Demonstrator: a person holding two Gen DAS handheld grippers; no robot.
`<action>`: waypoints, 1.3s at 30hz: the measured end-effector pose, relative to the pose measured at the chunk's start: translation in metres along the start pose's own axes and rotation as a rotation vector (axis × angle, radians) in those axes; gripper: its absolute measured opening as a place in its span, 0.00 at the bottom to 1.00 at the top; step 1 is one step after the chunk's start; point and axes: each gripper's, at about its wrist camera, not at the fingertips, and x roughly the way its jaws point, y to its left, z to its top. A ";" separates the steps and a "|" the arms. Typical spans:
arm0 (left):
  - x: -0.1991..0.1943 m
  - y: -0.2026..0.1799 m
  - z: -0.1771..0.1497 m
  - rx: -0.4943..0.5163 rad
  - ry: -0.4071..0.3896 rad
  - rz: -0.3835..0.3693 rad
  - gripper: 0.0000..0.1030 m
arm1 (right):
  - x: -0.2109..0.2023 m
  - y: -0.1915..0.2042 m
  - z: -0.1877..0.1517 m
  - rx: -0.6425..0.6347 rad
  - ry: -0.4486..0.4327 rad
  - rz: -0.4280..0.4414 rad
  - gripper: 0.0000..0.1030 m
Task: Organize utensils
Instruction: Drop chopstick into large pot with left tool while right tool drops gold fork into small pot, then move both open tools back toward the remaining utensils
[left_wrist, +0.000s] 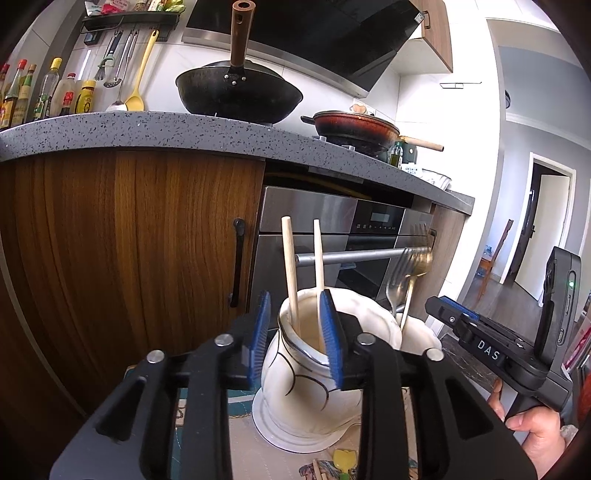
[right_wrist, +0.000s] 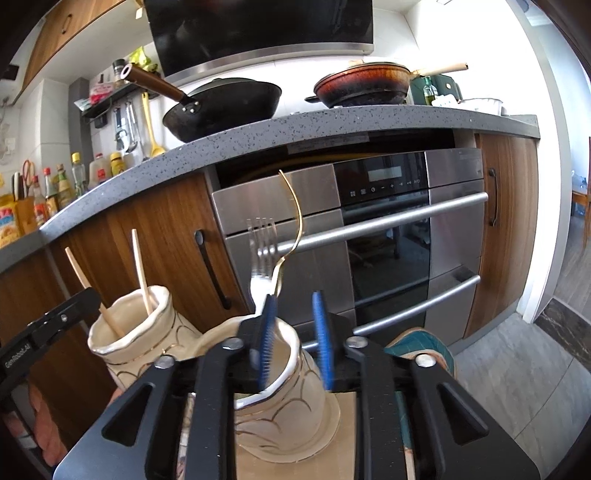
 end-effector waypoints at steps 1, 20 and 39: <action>-0.001 0.000 0.000 -0.001 -0.002 0.002 0.36 | -0.001 0.000 0.000 0.001 0.000 0.000 0.33; -0.042 0.019 -0.024 0.010 0.025 0.104 0.94 | -0.071 0.024 -0.027 -0.078 0.047 0.020 0.92; -0.045 0.030 -0.081 0.034 0.271 0.074 0.94 | -0.094 0.040 -0.094 -0.139 0.261 0.039 0.94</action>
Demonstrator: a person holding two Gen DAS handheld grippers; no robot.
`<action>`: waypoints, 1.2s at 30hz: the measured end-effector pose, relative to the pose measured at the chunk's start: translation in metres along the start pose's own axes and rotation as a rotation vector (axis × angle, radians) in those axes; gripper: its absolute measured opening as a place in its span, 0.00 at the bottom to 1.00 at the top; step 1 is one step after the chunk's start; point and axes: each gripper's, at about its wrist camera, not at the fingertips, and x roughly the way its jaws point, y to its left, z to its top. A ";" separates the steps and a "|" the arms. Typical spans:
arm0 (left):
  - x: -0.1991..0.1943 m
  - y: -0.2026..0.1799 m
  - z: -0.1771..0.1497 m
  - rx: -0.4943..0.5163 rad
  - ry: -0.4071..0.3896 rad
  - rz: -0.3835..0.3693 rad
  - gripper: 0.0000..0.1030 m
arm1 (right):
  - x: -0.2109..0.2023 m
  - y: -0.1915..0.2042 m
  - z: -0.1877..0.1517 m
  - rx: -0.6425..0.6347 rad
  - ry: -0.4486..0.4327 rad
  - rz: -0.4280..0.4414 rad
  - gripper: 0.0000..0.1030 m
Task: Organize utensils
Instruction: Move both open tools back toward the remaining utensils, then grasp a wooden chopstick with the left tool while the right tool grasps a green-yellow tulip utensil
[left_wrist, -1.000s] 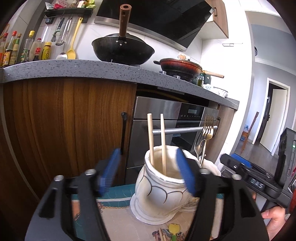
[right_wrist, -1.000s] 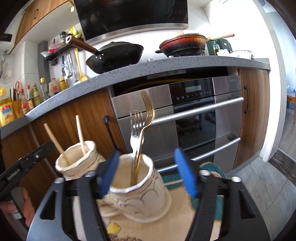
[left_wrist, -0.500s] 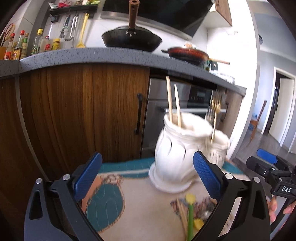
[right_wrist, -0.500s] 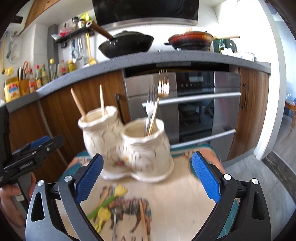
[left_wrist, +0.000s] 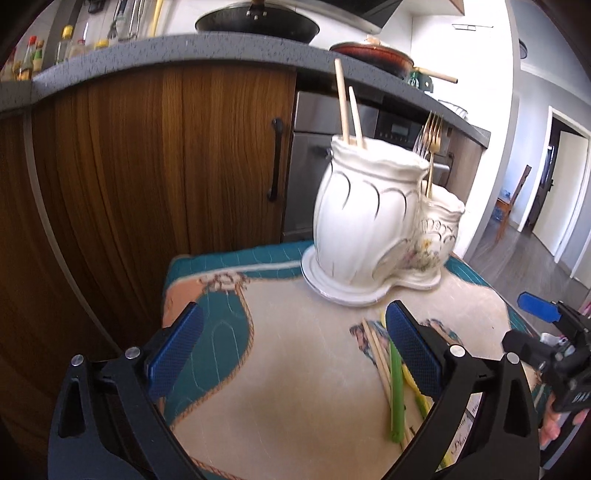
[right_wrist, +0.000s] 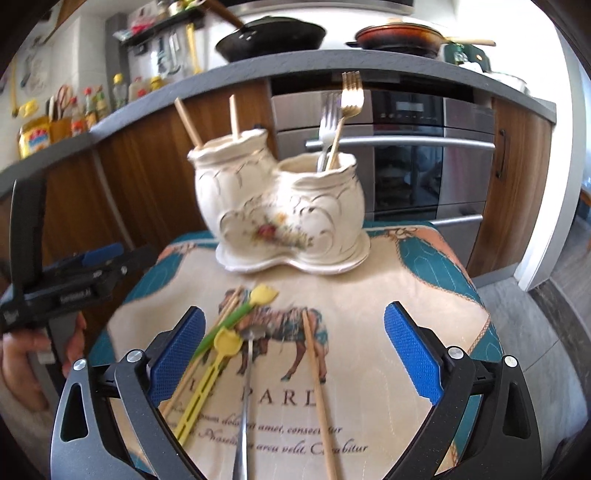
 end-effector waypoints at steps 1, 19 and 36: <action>0.002 0.000 -0.003 0.000 0.012 -0.011 0.94 | 0.000 0.001 -0.001 -0.012 0.007 -0.006 0.94; 0.011 0.018 -0.007 -0.054 0.045 0.019 0.94 | 0.071 0.041 0.011 -0.016 0.204 0.068 0.41; 0.007 0.023 -0.005 -0.059 0.042 -0.009 0.94 | 0.101 0.032 0.007 0.087 0.322 0.131 0.11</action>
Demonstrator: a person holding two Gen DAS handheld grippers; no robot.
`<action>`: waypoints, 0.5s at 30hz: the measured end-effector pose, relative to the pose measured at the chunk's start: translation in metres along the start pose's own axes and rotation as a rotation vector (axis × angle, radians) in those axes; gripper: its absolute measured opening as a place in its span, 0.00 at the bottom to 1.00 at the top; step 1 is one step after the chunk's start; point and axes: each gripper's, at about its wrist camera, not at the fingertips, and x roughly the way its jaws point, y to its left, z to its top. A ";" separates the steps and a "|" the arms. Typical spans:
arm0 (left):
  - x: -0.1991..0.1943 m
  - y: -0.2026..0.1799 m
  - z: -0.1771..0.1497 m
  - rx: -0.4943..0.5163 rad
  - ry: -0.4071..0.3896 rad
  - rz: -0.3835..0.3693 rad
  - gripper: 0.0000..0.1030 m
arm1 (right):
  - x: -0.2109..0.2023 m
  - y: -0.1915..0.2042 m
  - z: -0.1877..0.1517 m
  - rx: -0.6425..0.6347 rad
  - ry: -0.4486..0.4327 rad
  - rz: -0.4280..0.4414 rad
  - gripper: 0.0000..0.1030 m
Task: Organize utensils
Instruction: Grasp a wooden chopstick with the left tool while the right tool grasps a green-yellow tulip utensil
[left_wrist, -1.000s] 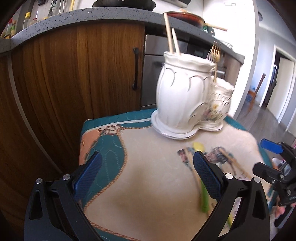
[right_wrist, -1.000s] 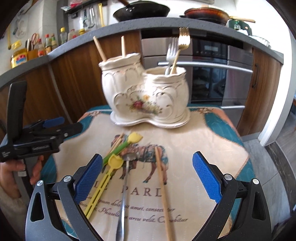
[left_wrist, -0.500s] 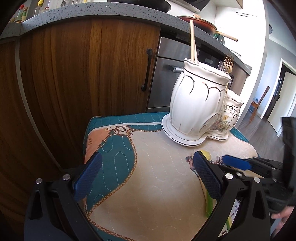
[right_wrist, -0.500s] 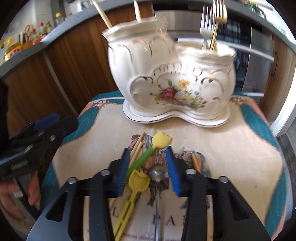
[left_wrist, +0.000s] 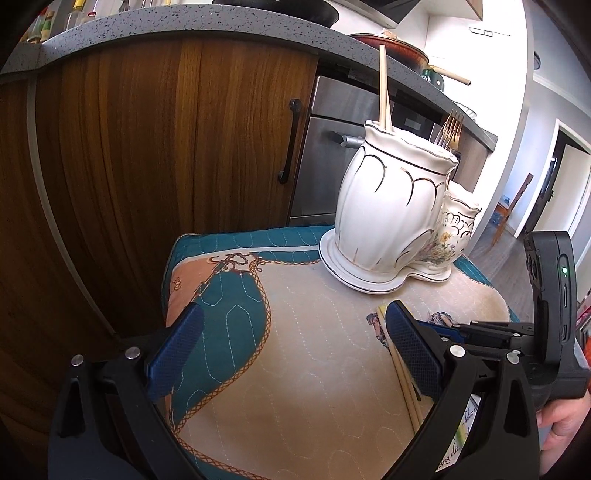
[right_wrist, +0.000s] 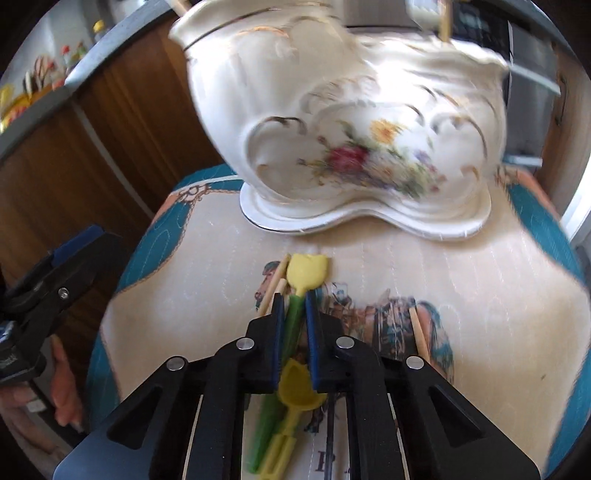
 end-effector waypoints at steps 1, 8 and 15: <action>0.000 0.000 0.000 0.000 0.000 -0.001 0.94 | -0.003 -0.006 -0.001 0.028 -0.006 0.024 0.11; 0.003 -0.009 -0.002 0.025 0.019 -0.029 0.94 | -0.036 -0.022 -0.005 0.110 -0.088 0.140 0.10; 0.016 -0.033 -0.012 0.104 0.166 -0.152 0.65 | -0.082 -0.027 -0.005 0.050 -0.193 0.070 0.10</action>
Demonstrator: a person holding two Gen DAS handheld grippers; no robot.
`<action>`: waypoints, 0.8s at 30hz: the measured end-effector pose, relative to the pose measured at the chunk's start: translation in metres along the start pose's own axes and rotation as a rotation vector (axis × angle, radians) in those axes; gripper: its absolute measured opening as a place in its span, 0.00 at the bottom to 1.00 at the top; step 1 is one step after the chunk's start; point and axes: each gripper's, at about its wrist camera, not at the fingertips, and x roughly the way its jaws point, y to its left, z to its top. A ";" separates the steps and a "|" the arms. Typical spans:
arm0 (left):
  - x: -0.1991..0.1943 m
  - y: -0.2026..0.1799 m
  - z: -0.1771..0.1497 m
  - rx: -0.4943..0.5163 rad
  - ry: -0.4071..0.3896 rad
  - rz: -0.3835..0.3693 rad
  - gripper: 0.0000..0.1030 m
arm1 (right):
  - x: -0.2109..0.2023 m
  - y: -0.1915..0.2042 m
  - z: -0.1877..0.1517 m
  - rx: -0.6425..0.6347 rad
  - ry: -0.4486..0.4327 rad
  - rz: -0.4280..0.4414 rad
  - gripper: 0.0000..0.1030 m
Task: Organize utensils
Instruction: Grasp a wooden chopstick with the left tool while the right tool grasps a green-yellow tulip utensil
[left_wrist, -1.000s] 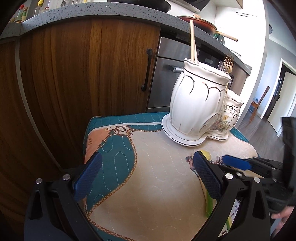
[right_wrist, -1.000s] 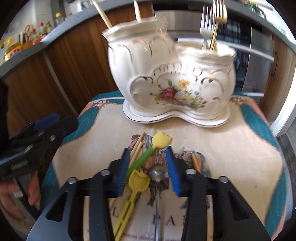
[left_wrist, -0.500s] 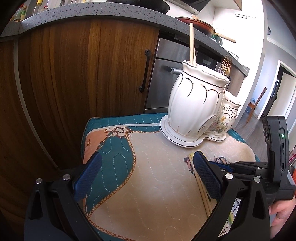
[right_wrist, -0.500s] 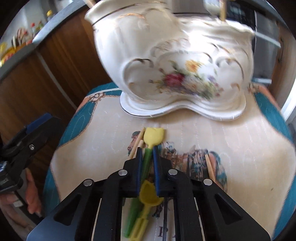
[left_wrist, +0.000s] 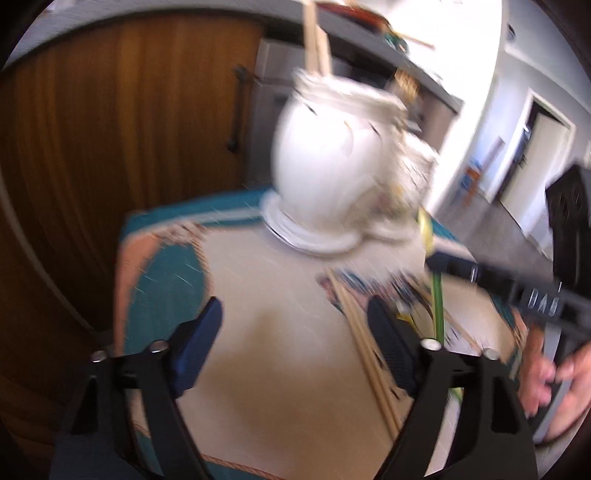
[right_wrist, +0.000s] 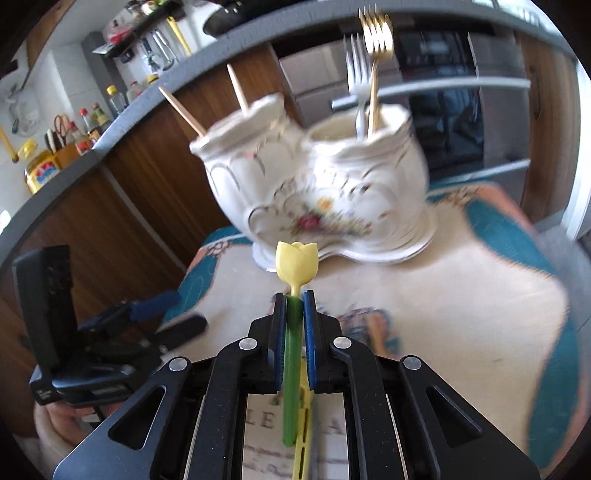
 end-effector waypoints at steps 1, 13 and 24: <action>0.007 -0.006 -0.003 0.021 0.047 -0.028 0.62 | -0.004 -0.001 0.000 -0.010 -0.008 -0.012 0.10; 0.033 -0.050 -0.013 0.137 0.170 0.005 0.29 | -0.001 -0.013 -0.004 0.002 0.004 0.005 0.10; 0.046 -0.058 0.008 0.162 0.323 0.044 0.19 | 0.041 0.022 -0.031 -0.227 0.215 -0.011 0.10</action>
